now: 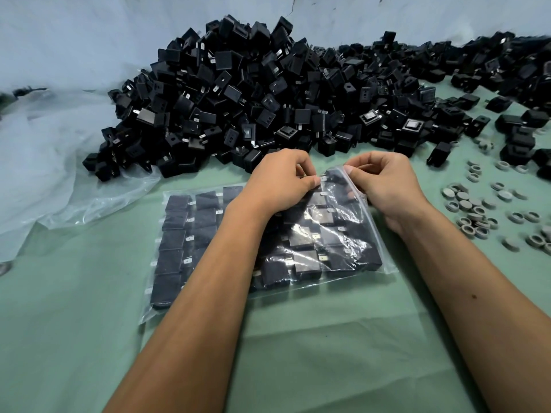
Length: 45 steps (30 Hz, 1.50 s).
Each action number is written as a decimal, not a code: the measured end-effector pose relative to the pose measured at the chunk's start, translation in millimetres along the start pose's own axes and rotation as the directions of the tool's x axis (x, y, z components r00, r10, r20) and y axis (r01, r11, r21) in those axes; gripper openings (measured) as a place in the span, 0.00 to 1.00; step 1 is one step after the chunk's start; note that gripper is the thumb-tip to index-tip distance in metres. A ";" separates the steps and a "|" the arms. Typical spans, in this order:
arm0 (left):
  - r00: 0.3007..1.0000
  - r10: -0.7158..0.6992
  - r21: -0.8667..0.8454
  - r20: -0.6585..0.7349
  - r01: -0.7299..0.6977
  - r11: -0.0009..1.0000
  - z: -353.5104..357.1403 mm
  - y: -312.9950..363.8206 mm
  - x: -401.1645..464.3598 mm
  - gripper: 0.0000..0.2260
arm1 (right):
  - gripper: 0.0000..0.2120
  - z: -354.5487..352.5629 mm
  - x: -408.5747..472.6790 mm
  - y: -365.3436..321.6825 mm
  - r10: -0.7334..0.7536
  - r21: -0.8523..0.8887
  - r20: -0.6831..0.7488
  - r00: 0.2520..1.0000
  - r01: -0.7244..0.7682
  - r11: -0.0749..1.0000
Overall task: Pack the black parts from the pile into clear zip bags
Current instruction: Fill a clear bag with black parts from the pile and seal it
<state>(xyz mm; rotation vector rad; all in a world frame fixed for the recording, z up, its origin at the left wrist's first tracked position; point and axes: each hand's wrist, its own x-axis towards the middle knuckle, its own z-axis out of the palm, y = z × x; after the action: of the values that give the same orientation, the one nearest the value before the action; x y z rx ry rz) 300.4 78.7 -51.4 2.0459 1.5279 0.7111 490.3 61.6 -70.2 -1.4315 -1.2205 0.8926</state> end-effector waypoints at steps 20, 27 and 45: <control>1.000 0.025 -0.083 -0.014 -0.026 0.996 -0.3 -4.3 -0.3 0.08 | 0.15 4.1 -3.7 1.3 -0.033 -0.145 -0.083 0.996 0.021 0.989; 0.999 0.045 -0.044 -0.020 -0.045 0.998 2.1 -1.8 1.5 0.04 | 0.06 3.1 -0.6 2.3 -0.039 -0.161 -0.055 0.998 0.030 0.986; 0.997 0.059 0.131 -0.040 -0.054 0.990 6.2 15.1 -1.3 0.05 | 0.09 6.0 2.2 10.4 -0.007 -0.111 -0.117 0.993 -0.007 0.994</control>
<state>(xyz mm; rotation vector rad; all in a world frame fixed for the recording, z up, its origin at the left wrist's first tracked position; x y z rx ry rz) 314.9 73.1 -46.3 2.1907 1.5838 0.6980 487.4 65.3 -81.5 -1.5506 -1.1974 0.7393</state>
